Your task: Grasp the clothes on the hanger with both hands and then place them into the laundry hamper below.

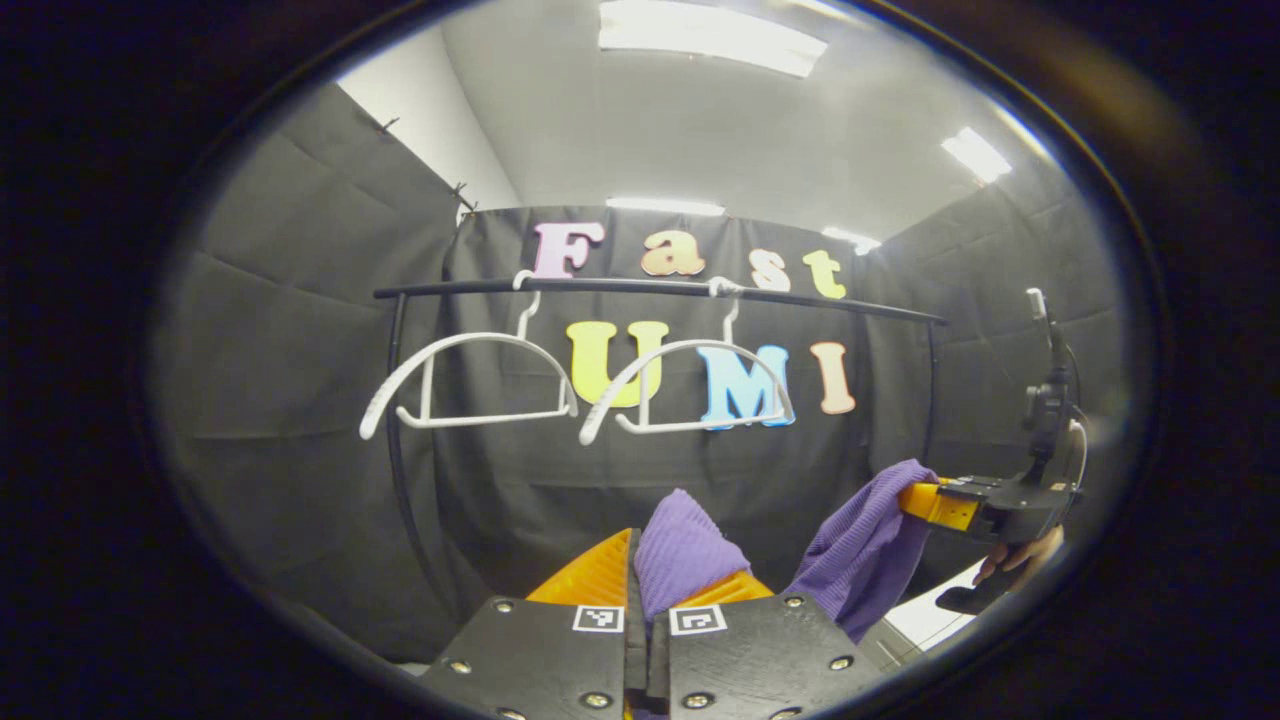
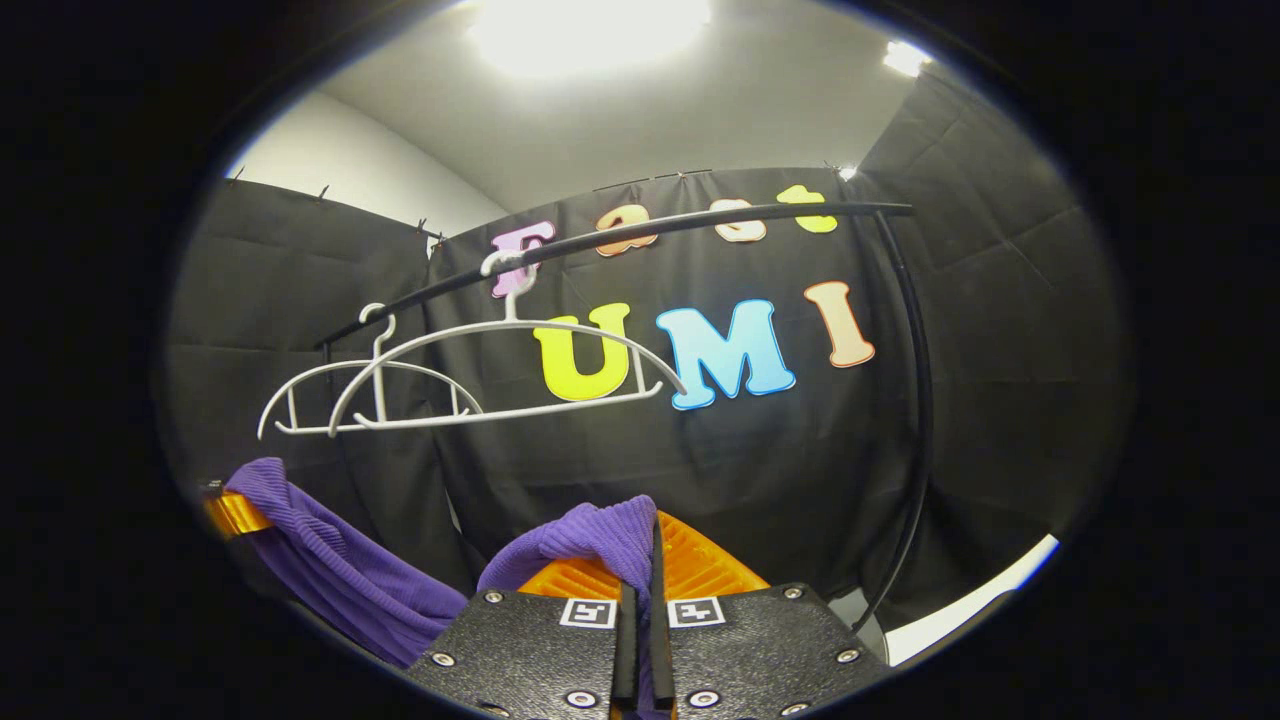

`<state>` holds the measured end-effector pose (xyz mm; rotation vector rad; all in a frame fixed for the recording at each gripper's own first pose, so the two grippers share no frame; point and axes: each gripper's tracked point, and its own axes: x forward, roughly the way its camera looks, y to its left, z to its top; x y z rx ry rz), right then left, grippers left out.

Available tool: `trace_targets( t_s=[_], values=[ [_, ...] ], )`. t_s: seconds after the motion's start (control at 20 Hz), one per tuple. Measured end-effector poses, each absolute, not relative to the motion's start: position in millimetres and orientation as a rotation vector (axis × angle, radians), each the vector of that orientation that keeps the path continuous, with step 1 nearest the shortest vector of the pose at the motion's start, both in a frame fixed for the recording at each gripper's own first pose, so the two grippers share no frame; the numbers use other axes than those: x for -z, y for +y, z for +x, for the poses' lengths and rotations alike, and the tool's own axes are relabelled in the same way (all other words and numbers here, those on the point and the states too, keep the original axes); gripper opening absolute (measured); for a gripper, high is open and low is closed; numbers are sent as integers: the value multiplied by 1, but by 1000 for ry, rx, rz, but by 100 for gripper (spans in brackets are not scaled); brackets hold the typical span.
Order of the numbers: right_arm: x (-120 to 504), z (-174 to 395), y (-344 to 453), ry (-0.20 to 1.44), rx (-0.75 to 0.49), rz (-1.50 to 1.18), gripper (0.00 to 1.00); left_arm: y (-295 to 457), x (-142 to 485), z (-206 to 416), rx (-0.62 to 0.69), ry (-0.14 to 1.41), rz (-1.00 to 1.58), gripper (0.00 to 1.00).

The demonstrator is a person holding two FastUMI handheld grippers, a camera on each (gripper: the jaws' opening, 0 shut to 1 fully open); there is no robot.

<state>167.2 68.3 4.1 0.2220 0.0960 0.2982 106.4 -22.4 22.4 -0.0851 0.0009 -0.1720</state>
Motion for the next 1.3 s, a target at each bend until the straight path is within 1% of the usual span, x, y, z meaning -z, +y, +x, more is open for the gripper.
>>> trace_targets(
  t_s=[0.05, 0.1, 0.15, 0.25, 0.3, 0.35, 0.4, 0.45, 0.5, 0.6, 0.65, 0.7, 0.75, 0.8, 0.85, 1.1, 1.15, 1.3],
  values=[
    [-4, 158, 71, 98, -300, 217, 3, -27, -21, 102, 189, 1, -92, 1],
    [-4, 148, 74, 103, -307, 209, 5, -32, -19, 97, 206, 5, -104, 7],
    [-3, 140, 77, 107, -315, 199, 3, -38, -16, 93, 222, 12, -115, 2],
    [1, 122, 82, 119, -332, 186, 5, -50, -8, 86, 250, 28, -139, 2],
    [5, 115, 85, 126, -339, 184, 3, -55, -5, 84, 260, 32, -146, 7],
    [10, 107, 86, 138, -349, 186, 5, -60, 2, 82, 270, 39, -153, 2],
    [17, 102, 88, 149, -354, 191, 6, -64, 9, 79, 276, 46, -155, 2],
    [25, 98, 88, 166, -357, 191, 5, -65, 17, 77, 275, 57, -153, 7],
    [37, 94, 87, 187, -356, 187, 5, -67, 26, 75, 276, 70, -154, 2],
    [59, 86, 87, 229, -356, 169, 6, -74, 49, 72, 279, 105, -166, 2],
    [71, 83, 87, 252, -358, 161, 4, -75, 61, 69, 282, 123, -170, 2],
    [84, 79, 88, 278, -362, 150, 6, -77, 74, 67, 282, 141, -164, 6],
    [95, 75, 87, 302, -364, 141, 5, -79, 87, 63, 280, 162, -156, 1],
    [107, 73, 87, 323, -365, 133, 4, -80, 101, 60, 277, 186, -145, 6],
    [119, 70, 86, 348, -368, 124, 5, -82, 113, 57, 277, 206, -138, 1],
    [174, 51, 81, 452, -347, 83, 6, -83, 170, 55, 246, 303, -99, 2],
    [183, 49, 82, 469, -347, 71, 6, -82, 181, 50, 243, 326, -95, 6],
    [211, 40, 86, 519, -353, 23, 6, -82, 212, 46, 226, 390, -89, 6]
  ],
)
